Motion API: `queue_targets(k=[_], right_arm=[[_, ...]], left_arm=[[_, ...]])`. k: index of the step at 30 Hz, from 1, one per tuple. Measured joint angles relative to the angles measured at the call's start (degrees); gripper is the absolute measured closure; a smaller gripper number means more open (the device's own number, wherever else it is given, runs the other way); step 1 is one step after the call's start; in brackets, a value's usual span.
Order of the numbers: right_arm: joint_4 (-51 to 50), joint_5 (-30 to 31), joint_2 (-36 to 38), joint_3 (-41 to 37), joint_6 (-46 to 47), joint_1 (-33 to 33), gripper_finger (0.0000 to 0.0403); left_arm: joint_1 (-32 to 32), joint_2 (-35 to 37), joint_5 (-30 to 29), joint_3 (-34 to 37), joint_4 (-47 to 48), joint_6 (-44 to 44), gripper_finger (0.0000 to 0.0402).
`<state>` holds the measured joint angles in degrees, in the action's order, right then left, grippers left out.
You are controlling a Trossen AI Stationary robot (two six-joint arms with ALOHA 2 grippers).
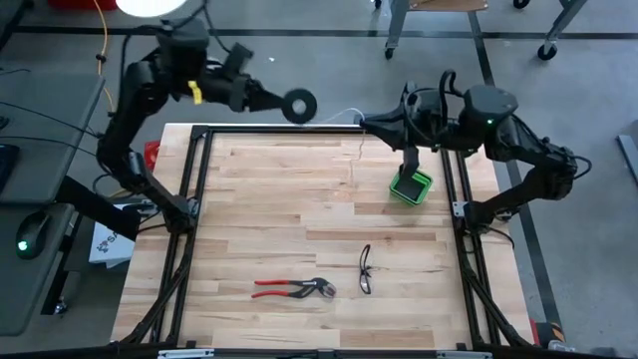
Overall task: Coil cords
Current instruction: Coil the wire into the spool
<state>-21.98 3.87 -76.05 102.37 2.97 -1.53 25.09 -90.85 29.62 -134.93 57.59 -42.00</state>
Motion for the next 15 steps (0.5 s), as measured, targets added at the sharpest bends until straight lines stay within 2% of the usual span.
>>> queue_targets(k=[5, 8, 15], right_arm=[[-0.1, -0.5, 0.0, 0.0, -0.4, -1.5, 0.0403], [0.0, -0.9, 0.0, 0.0, -0.4, -2.1, 0.0403], [3.1, -1.9, 0.0, 0.0, -0.4, -2.2, 0.0403]], left_arm=[[-3.2, -3.2, 9.1, 0.0, -4.0, -4.4, 0.0402], [-5.3, -5.4, 12.5, 0.0, -7.1, -6.7, 0.0401], [-7.7, -9.0, 16.0, 0.0, -10.1, -7.5, 0.0402]])
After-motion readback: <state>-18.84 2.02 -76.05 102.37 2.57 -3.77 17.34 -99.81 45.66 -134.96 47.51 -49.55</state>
